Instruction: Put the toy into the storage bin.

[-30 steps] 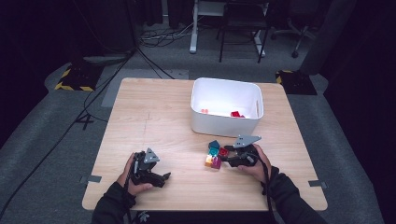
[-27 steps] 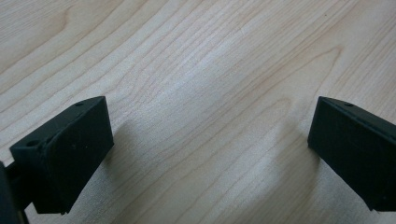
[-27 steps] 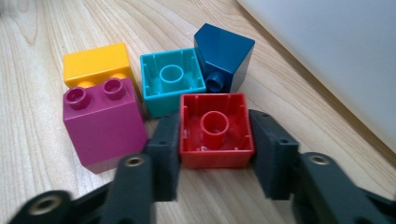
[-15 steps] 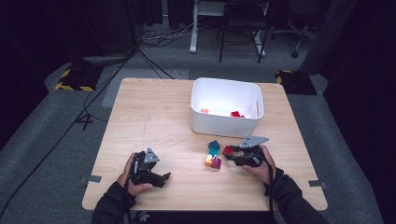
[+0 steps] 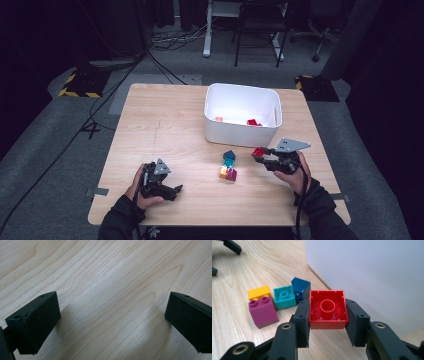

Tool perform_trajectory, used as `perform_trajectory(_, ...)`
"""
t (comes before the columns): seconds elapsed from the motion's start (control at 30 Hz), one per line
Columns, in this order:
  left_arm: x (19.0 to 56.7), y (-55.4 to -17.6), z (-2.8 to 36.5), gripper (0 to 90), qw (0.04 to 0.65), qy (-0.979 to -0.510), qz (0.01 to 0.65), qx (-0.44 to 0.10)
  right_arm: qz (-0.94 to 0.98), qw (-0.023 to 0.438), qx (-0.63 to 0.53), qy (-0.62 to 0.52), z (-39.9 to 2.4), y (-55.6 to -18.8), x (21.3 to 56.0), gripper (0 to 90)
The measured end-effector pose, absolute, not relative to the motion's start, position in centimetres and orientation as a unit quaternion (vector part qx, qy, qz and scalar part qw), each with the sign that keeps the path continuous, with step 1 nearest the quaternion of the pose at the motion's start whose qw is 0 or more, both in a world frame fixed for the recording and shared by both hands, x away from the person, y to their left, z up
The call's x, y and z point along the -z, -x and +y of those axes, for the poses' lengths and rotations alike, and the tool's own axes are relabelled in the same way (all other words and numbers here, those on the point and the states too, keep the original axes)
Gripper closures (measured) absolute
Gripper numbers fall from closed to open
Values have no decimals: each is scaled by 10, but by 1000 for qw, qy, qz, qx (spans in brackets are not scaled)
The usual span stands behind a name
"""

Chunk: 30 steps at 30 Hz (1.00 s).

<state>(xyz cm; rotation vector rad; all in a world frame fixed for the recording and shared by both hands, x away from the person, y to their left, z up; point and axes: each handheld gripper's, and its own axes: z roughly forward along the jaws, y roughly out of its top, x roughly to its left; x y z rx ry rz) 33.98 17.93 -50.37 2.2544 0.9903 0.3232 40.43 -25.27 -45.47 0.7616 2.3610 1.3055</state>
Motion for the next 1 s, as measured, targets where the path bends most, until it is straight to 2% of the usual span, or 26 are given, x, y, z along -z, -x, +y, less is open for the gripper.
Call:
perform_trajectory(0.4, 504, -340, 179, 3, 323, -859, 377, -123, 817, 194, -467, -276, -270, -399, 430, 593)
perform_trajectory(1.0, 504, -340, 179, 3, 323, -859, 378, -123, 804, 222, -481, -270, -268, -404, 381, 593)
